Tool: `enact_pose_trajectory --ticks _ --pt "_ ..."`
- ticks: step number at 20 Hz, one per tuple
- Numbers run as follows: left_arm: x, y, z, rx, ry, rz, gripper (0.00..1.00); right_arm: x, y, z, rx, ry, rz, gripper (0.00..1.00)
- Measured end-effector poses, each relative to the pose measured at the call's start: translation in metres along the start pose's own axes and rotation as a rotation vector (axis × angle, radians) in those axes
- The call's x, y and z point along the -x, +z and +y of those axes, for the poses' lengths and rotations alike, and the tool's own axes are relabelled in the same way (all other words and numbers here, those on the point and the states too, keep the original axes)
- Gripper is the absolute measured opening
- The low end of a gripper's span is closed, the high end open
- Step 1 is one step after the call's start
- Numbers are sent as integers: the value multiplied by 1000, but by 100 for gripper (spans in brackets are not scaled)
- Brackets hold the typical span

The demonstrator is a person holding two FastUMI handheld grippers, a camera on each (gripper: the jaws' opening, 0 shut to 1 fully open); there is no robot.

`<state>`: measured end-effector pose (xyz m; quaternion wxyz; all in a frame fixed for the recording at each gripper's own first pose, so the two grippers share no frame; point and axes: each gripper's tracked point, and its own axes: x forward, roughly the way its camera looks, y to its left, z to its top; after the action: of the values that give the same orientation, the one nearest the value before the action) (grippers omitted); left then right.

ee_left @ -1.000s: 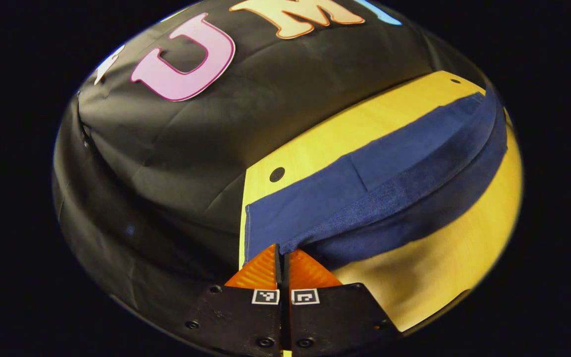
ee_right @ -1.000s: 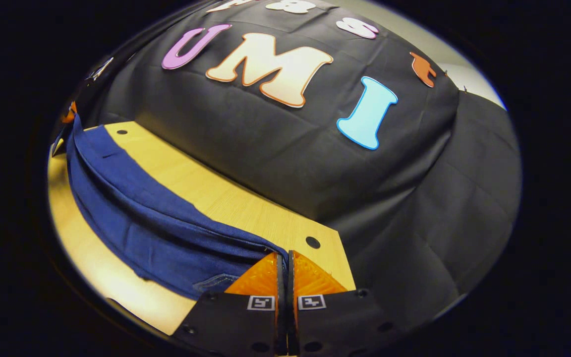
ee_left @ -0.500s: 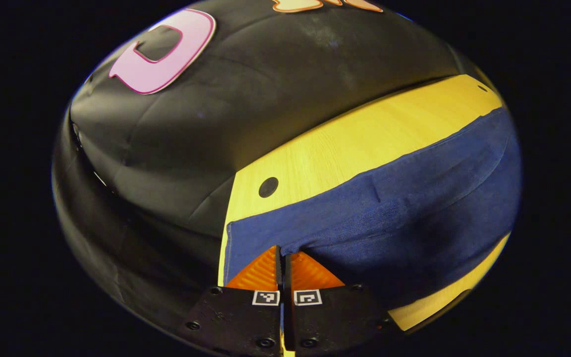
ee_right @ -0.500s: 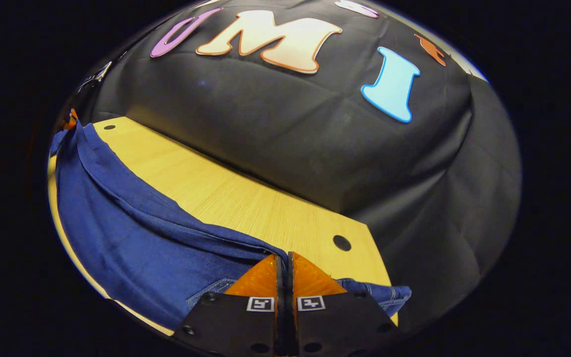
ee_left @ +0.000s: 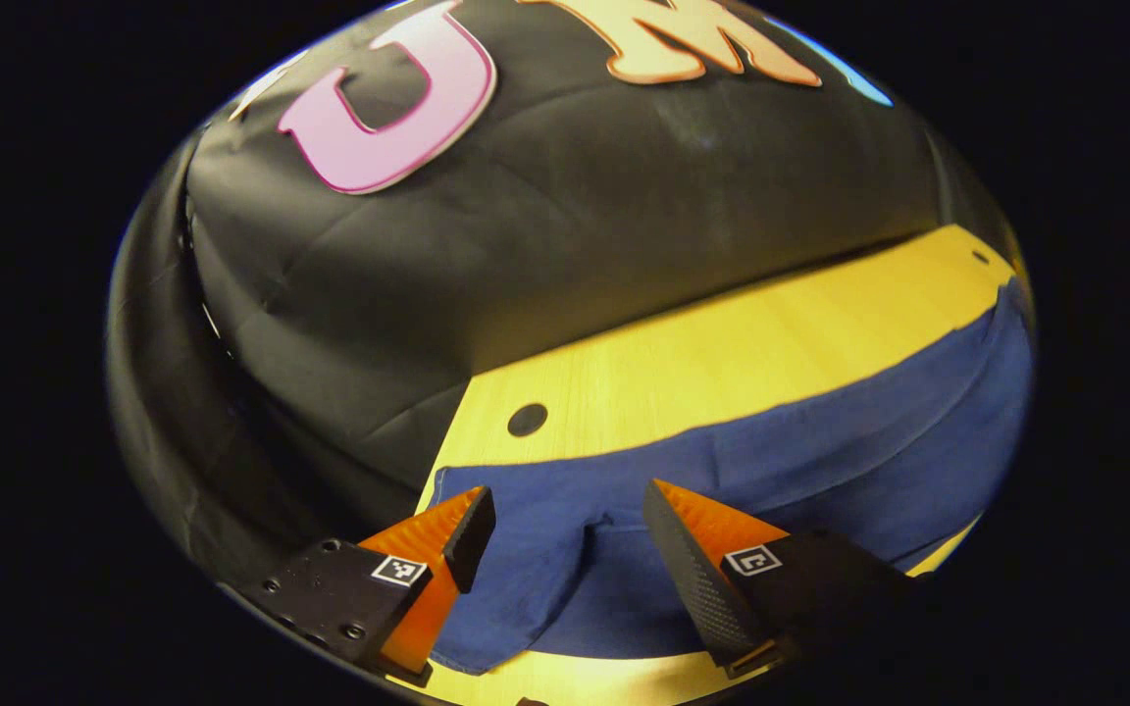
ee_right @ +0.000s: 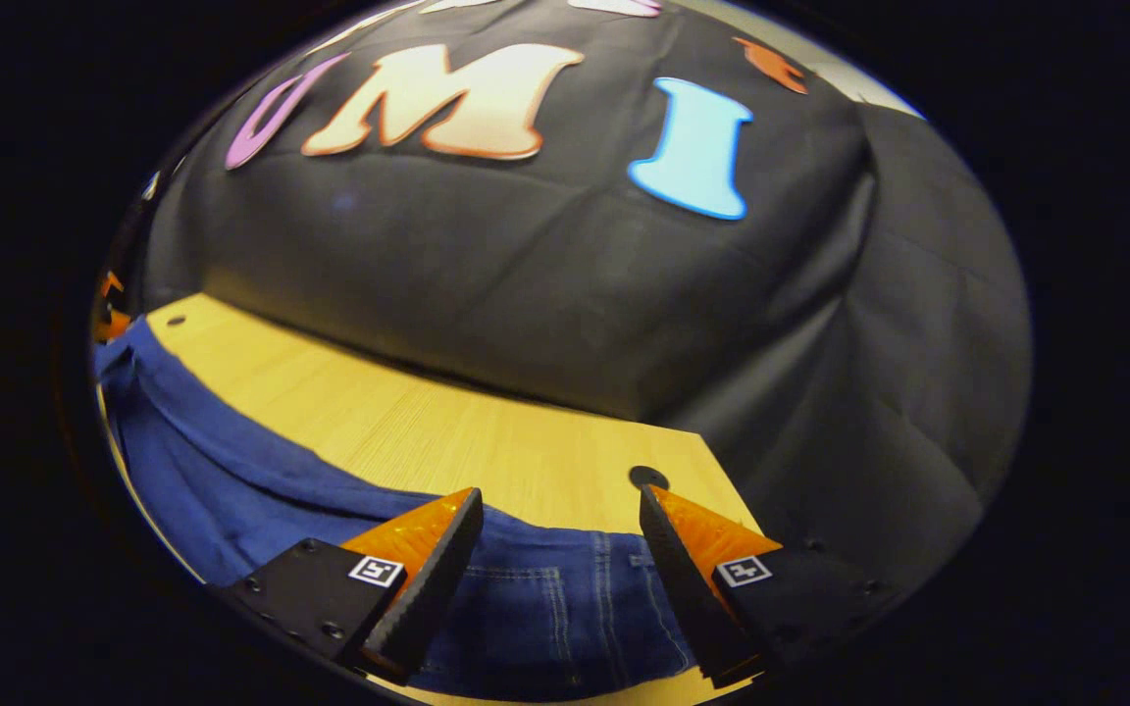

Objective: Grasp the waist and the cuffs of the jeans and fold them to make the two legs overlap; first hold the waist and fold one-third of the jeans toward the cuffs, then hold the cuffs and fold the remaining one-third in the same direction to finish folding.

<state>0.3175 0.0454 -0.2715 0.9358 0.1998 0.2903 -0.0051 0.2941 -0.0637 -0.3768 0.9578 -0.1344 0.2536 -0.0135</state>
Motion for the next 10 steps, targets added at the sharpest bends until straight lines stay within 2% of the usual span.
enact_pose_trajectory --ticks 4,10 --pt "21 31 -3 104 -92 -110 94 16 -35 -60 -186 -109 93 99" --pt "47 61 -15 112 -149 -157 94 25 -120 -109 -342 -222 281 100"
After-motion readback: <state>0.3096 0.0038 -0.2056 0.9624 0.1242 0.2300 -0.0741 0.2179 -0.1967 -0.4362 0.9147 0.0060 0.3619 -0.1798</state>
